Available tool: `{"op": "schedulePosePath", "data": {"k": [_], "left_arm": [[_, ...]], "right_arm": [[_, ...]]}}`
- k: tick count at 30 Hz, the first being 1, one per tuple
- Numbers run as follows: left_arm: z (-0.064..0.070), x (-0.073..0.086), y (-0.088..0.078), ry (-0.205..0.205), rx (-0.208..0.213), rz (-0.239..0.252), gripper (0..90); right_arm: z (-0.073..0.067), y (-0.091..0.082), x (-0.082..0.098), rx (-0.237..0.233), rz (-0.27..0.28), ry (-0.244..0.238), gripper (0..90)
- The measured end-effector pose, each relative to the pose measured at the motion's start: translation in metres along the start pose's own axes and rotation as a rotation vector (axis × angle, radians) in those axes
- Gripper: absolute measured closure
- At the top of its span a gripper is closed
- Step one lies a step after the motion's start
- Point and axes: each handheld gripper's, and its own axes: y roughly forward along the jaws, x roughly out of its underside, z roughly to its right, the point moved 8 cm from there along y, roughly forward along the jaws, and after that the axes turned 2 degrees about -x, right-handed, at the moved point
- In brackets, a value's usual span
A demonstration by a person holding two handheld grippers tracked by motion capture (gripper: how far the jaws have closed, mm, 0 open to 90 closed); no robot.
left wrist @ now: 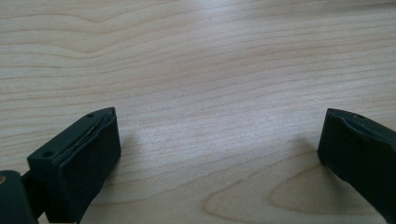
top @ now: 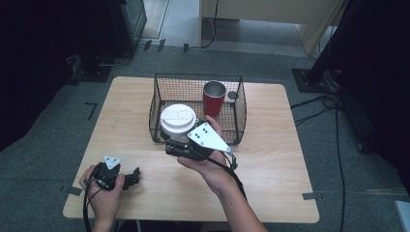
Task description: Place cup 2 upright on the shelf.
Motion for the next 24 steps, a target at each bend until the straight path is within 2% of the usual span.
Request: {"op": "schedulePosePath", "data": {"k": [13, 24], "left_arm": [[0.0, 0.0, 0.0, 0.0, 0.0, -0.001, 0.0], [0.0, 0.0, 0.0, 0.0, 0.0, 0.0, 0.0]], "right_arm": [[0.022, 0.017, -0.015, 0.06, 0.026, -0.018, 16.0], [0.041, 0.035, -0.02, 0.101, 0.036, -0.023, 16.0]]}}
